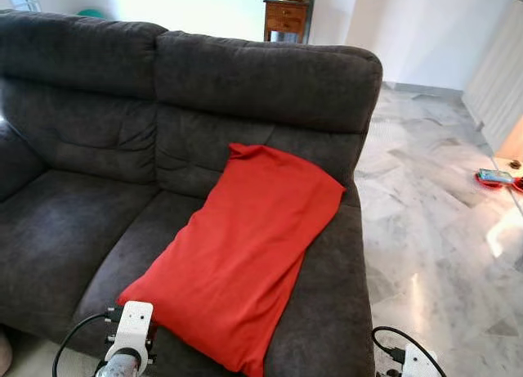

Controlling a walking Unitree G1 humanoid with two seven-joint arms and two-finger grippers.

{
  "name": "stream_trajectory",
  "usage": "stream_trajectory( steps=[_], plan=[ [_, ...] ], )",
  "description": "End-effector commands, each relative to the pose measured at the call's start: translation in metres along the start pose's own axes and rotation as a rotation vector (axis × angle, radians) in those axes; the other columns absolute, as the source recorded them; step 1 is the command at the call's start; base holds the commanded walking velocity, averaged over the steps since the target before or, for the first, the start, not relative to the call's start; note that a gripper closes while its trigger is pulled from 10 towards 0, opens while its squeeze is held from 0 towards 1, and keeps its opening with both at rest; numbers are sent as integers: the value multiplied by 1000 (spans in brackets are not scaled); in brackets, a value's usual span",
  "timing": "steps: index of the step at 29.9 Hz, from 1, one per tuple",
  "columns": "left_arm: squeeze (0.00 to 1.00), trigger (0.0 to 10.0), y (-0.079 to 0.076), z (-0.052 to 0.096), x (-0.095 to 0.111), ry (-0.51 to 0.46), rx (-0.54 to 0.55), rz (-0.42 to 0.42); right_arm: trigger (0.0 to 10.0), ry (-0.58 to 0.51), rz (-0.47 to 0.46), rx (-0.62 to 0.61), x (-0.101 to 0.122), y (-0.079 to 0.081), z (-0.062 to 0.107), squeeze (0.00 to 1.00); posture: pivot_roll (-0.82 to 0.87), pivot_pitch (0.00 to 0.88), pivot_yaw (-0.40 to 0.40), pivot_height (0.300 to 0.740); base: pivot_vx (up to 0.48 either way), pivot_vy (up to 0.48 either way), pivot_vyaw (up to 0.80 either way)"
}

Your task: Move the pillow to the sofa from floor

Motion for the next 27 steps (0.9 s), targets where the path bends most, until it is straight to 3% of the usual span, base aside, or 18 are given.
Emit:
stream_trajectory(
  steps=[1,9,19,27],
  plan=[
    [0,10000,-2,2,-8,22,-6,-8,10000,10,10,9,-1,2,0,0,59,0,-49,740,0,0,0],
    [0,10000,-9,6,-21,57,-24,-18,10000,9,11,25,3,7,-2,0,60,0,-53,740,0,0,0],
    [0,10000,-12,5,-21,59,-30,-21,10000,27,22,33,1,7,-2,0,72,0,-60,740,0,0,0],
    [0,10000,-11,6,-23,65,-24,-16,10000,55,17,17,-5,0,-1,0,79,0,-60,740,-261,0,0]
  ],
)
Point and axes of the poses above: a point about 5 cm out from each wrist's last joint towards the gripper, its own z axis pointing back from the gripper into the wrist, its own x axis along the axis of the wrist's last joint, y = z × x, the point moved 6 cm from there along -z, pointing out of the wrist towards the gripper, and after that the axes turned 2 degrees about -z, right-handed, at the moved point
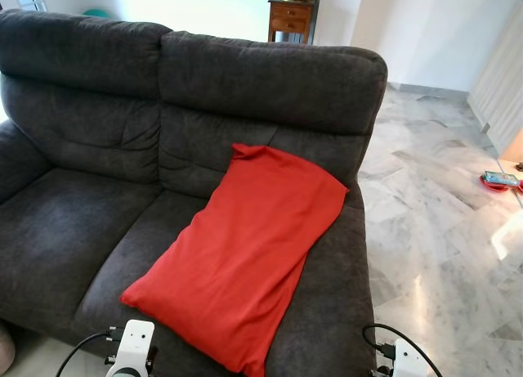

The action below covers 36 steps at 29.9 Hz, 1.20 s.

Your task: Move the pillow to the sofa from floor

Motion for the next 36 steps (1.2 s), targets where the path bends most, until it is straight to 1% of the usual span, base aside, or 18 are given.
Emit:
stream_trajectory(
  steps=[1,11,18,24,30,36],
  plan=[
    [0,10000,-3,1,-4,12,-3,-10,10000,13,-5,-9,-2,-4,0,0,79,0,-60,740,-274,0,0],
    [0,10000,-5,2,-7,24,-9,-6,10000,0,-13,-4,9,-1,-2,0,71,0,-58,740,-281,0,0],
    [0,10000,-6,1,-7,23,-9,-7,10000,9,-8,-4,9,-2,-3,0,70,0,-58,740,-281,0,0],
    [0,10000,-8,1,-6,21,-11,-5,10000,9,-9,1,13,2,-4,0,67,0,-60,740,-281,0,0],
    [0,10000,-9,1,-5,21,-18,-9,10000,6,-14,1,10,1,-3,0,62,0,-53,740,-267,0,0],
    [0,10000,-9,-1,1,12,-39,-40,10000,10,-28,-1,7,4,-3,0,50,0,-25,740,-207,0,0]
  ],
)
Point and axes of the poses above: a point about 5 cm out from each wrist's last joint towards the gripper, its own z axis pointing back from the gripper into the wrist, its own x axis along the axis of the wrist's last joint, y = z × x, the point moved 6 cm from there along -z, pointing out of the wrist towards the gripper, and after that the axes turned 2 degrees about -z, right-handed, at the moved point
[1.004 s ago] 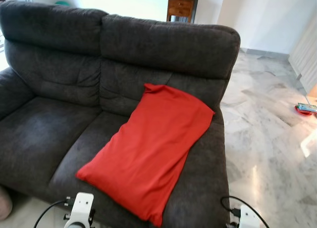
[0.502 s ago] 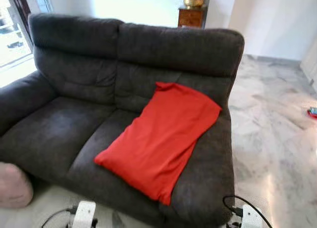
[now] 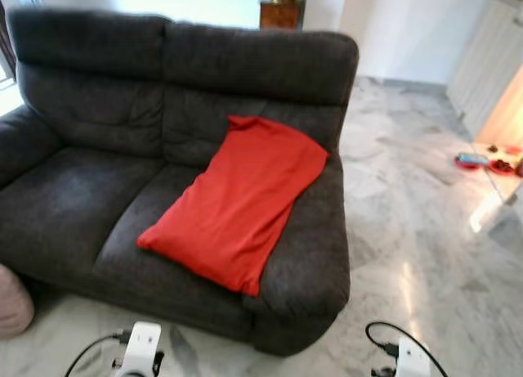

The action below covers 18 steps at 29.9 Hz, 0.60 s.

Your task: Move the pillow to the sofa from floor

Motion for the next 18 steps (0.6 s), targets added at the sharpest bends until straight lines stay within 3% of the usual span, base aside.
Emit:
stream_trajectory(
  steps=[1,9,10,13,18],
  plan=[
    [0,10000,-8,2,-6,16,-30,-28,10000,-25,-2,-5,10,0,-1,0,50,0,-25,740,0,0,0],
    [0,10000,-2,-1,0,18,-35,-77,10000,-11,-27,-5,3,6,-1,0,35,0,16,740,0,0,0],
    [0,10000,1,-2,2,16,-35,-88,10000,8,-29,-4,-8,7,1,0,18,0,30,740,0,0,0],
    [0,10000,3,-3,3,16,-37,-101,10000,19,-26,-1,-15,8,3,0,-1,0,34,740,0,0,0],
    [0,10000,0,-5,8,19,-46,-111,10000,20,67,74,-20,25,4,0,-49,0,12,740,0,0,0]
  ],
)
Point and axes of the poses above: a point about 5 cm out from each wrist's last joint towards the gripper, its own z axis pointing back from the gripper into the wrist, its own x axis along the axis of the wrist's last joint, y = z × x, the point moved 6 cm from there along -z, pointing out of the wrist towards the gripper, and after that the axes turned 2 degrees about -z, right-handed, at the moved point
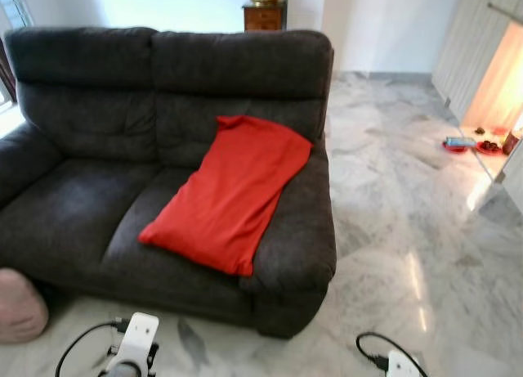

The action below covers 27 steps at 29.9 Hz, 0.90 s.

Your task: Move the pillow to the sofa from floor

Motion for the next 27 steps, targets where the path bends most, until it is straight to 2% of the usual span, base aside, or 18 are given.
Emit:
stream_trajectory(
  steps=[1,6,8,18,27],
  plan=[
    [0,10000,-5,0,-5,28,-17,-25,10000,-29,11,38,7,11,-1,0,-48,0,12,740,0,0,0],
    [0,10000,-14,0,-4,35,-25,-4,10000,-24,-35,-8,5,1,0,0,-25,0,11,740,0,0,0],
    [0,10000,-20,0,-4,38,-37,5,10000,-10,-84,-39,1,-4,0,0,-16,0,1,740,0,0,0],
    [0,10000,-26,2,-13,73,-38,70,10000,-18,-86,-19,8,0,-1,0,-21,0,-18,740,0,0,0],
    [0,10000,-30,5,-22,100,-52,66,10000,-18,-99,-26,7,-13,0,0,-24,0,-16,740,0,350,0]
  ],
)
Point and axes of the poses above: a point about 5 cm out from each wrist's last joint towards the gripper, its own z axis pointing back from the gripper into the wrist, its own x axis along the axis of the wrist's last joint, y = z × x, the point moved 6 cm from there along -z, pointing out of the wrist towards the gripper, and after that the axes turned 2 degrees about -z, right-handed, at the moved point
